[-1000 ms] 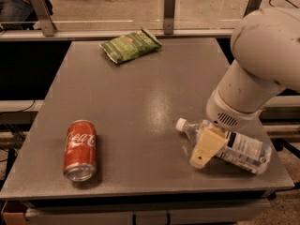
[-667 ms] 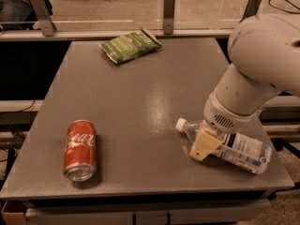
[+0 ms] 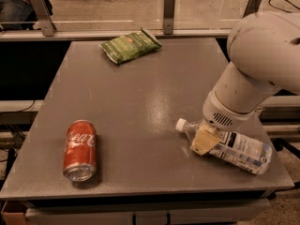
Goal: Place blue plastic bottle upright
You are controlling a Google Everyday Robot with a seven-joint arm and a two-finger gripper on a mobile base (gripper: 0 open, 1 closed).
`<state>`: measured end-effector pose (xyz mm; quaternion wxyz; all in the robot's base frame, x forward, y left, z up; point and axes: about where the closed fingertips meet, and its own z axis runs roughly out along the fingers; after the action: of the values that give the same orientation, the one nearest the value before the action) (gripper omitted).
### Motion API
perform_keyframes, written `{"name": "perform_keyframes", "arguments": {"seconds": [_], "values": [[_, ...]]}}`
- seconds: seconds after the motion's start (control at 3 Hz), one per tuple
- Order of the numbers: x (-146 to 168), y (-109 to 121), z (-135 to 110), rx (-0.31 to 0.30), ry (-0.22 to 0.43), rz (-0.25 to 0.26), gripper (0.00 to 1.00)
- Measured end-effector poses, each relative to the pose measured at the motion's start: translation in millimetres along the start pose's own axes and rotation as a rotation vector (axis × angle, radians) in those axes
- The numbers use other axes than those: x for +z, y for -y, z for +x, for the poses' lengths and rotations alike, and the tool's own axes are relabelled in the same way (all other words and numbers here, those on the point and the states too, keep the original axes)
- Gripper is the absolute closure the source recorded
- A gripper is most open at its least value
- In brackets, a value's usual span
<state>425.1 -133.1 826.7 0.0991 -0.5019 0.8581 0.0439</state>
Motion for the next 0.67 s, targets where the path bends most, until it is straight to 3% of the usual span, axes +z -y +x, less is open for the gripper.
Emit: {"name": "perform_keyframes", "arguments": {"seconds": [0.33,0.67], "values": [[-6,7,-28,-0.047,0.068,0.014,1.0],[-15,15,-61,-0.1,0.155,0.02,1.0]]}}
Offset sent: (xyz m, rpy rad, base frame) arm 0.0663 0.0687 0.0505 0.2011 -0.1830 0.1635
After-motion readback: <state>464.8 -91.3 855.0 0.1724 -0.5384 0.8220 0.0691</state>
